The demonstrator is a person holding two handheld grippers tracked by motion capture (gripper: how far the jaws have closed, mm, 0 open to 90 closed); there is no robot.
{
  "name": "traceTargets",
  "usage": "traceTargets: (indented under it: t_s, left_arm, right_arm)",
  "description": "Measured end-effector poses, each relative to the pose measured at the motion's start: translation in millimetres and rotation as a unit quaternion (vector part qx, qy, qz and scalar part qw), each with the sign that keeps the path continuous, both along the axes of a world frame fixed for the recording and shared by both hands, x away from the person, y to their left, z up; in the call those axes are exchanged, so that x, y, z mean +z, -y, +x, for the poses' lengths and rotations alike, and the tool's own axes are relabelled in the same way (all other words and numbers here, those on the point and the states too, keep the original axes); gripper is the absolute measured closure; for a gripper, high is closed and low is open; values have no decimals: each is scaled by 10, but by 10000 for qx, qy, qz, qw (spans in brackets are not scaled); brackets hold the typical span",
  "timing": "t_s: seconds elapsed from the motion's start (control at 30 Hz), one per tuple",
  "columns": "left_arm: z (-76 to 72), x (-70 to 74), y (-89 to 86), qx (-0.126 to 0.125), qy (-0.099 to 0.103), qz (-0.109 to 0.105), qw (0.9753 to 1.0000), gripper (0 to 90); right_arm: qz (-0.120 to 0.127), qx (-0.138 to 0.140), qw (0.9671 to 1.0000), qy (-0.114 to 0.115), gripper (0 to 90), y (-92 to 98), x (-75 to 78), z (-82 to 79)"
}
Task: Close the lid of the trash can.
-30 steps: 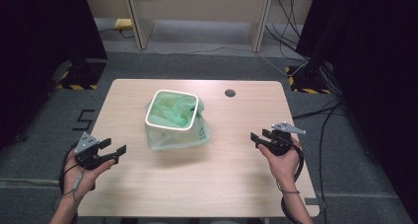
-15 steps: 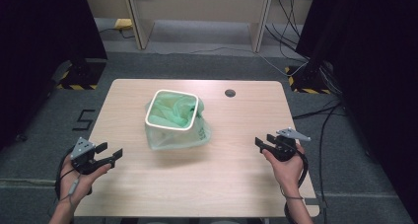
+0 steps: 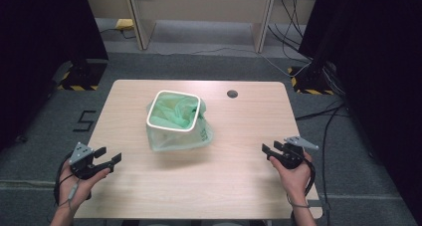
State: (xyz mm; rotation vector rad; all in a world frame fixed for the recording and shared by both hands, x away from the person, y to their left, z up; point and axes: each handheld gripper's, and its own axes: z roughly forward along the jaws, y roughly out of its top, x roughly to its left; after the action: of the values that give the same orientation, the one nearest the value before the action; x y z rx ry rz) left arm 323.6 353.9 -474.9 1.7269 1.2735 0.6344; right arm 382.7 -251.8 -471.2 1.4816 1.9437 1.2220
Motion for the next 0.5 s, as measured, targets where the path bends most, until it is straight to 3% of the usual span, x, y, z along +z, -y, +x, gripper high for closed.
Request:
traceTargets:
  t_s: [0.5]
  left_arm:
    - [-30, -136, -15, 35, 41, 110, 9999, 313]
  right_arm:
    - [22, -112, 9999, -88, 446, 101, -178, -134]
